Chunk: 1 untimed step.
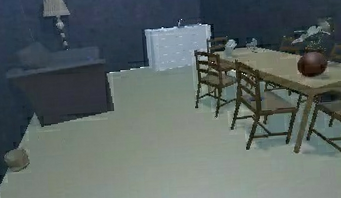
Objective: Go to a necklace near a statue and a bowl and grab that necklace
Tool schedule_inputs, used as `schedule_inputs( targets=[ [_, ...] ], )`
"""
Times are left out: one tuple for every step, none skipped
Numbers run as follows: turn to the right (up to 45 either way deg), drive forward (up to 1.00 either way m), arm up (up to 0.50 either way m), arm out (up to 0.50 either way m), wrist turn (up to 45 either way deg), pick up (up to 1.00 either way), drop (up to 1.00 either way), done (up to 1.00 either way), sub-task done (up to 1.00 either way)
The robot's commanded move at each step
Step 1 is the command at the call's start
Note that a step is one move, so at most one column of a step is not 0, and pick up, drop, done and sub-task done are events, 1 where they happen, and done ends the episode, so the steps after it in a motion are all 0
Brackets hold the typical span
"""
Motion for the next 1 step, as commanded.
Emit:
schedule_inputs(
  targets=[
    [0.0,1.0,0.0,0.0,0.0,0.0,0.0,0.0,0.0]
  ],
)
